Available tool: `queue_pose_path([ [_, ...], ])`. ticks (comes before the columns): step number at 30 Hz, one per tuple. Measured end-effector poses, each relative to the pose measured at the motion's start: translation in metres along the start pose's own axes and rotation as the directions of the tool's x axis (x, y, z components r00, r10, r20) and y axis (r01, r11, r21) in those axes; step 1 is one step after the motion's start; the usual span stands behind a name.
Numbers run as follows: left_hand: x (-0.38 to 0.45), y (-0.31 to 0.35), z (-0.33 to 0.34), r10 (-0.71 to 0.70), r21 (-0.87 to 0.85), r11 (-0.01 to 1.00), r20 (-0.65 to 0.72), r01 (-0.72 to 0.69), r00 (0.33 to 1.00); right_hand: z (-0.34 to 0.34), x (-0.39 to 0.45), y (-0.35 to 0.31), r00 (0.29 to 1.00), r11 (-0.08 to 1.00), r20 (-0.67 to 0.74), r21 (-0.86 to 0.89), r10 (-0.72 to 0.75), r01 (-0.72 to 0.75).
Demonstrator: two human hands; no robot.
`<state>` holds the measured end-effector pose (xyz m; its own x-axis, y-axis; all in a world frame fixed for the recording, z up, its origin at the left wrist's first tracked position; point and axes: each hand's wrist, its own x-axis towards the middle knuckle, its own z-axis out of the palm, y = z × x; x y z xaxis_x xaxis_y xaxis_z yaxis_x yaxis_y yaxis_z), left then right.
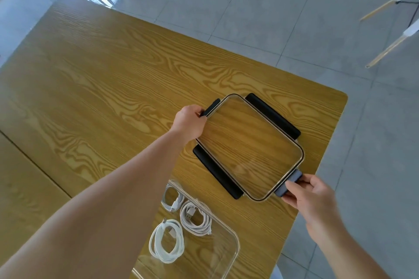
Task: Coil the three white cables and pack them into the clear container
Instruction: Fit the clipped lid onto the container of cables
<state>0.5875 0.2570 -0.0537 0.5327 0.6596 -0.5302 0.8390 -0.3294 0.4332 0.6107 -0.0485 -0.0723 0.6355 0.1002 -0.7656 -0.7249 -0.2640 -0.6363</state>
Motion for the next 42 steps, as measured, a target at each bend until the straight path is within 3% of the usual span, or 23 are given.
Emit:
queue_pose_path([
  [22,-0.040,-0.007,-0.067,0.025,-0.130,0.991,-0.138,-0.043,0.990,0.017,-0.030,-0.028,0.989,0.990,0.048,-0.002,-0.137,0.138],
  [42,-0.141,-0.085,-0.105,0.038,-0.235,0.967,-0.253,-0.100,0.967,0.021,-0.125,-0.005,0.956,0.974,0.187,0.024,-0.224,0.223],
])
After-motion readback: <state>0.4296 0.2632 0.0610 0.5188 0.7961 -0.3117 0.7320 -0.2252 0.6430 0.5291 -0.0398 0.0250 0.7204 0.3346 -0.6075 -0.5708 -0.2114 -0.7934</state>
